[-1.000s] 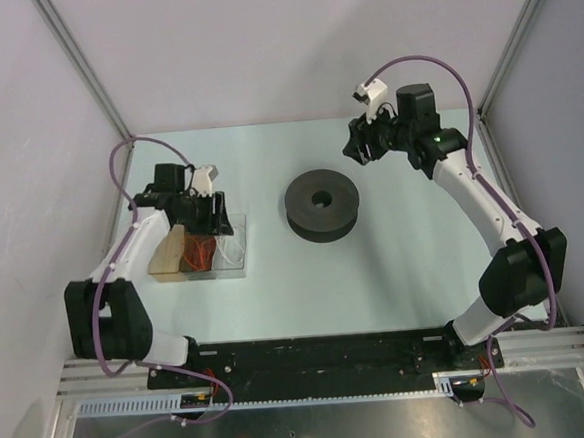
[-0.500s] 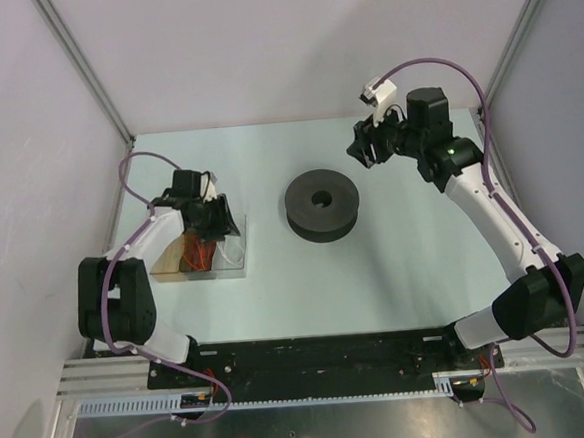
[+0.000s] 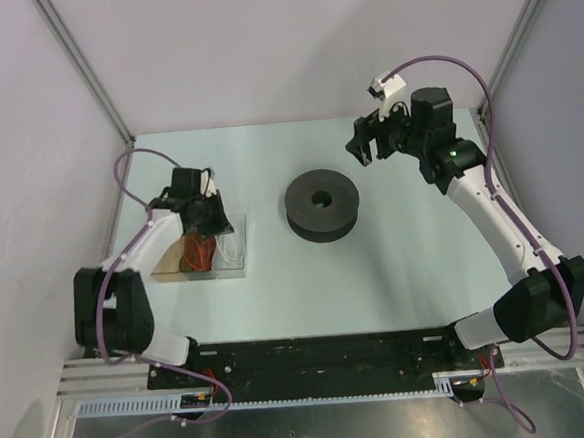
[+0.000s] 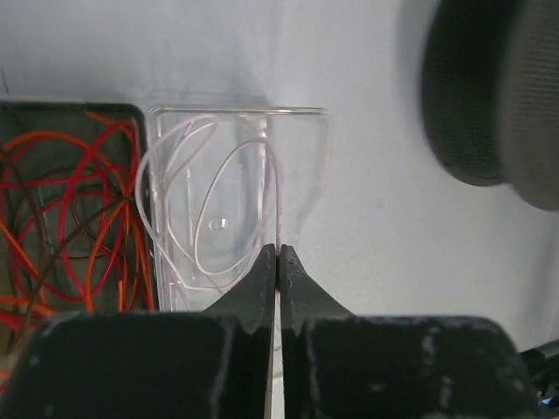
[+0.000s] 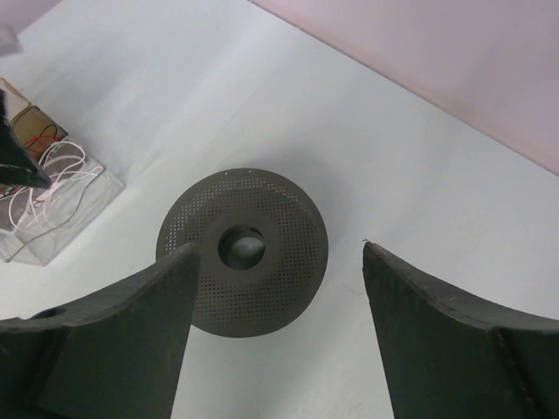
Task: Wrap the cables
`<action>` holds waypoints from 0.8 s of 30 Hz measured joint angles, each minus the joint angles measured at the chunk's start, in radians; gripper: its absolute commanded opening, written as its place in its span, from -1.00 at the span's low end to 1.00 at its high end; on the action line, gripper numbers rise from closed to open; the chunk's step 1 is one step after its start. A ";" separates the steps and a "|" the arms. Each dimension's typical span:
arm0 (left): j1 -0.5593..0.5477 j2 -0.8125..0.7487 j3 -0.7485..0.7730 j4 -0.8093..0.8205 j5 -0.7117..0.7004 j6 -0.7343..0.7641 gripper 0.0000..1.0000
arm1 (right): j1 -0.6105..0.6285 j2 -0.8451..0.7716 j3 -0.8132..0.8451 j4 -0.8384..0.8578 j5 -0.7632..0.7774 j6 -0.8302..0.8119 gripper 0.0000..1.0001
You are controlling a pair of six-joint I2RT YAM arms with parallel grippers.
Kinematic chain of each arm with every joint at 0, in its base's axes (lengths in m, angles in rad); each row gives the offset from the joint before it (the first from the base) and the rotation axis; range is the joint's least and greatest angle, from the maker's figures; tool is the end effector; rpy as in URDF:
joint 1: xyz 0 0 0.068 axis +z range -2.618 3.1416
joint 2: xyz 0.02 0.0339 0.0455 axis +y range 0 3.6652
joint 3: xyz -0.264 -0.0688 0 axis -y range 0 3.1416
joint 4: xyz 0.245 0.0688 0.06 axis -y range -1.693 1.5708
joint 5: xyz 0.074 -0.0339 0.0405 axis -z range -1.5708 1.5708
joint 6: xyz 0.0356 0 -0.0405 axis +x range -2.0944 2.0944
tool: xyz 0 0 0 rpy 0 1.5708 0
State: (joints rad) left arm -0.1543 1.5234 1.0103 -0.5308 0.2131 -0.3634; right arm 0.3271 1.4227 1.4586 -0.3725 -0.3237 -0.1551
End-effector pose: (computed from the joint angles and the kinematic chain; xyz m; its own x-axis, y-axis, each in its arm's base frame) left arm 0.3003 -0.0543 0.2152 -0.8891 -0.2133 -0.4050 -0.0650 0.9346 -0.3496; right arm 0.3045 0.1153 0.4078 -0.2180 -0.2286 -0.9488 -0.6302 0.7753 -0.0420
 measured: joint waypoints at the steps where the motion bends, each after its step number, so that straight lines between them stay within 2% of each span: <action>1: -0.001 -0.030 0.003 -0.006 0.007 0.008 -1.00 | -0.005 0.000 0.000 0.005 -0.008 0.003 0.68; 5: -0.005 -0.193 0.082 -0.028 0.058 0.074 -1.00 | -0.027 0.000 -0.003 0.025 -0.082 0.002 0.79; 11: -0.048 -0.298 0.378 -0.023 0.159 0.194 -1.00 | -0.027 0.004 -0.005 0.070 -0.189 0.004 0.83; 15: -0.080 -0.222 0.683 -0.033 0.218 0.227 -1.00 | -0.019 0.014 -0.005 0.113 -0.240 0.009 0.84; 20: -0.124 -0.006 1.211 -0.011 0.254 0.231 -1.00 | 0.006 0.028 -0.005 0.164 -0.275 0.013 0.84; 24: -0.172 0.124 1.509 0.024 0.264 0.213 -1.00 | 0.037 0.034 -0.005 0.192 -0.297 0.015 0.84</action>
State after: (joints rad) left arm -0.3260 1.6478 2.5198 -0.5072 0.4774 -0.1505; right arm 0.3645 1.4563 1.4532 -0.1802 -0.6205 -0.1402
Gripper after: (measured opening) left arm 0.008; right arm 0.916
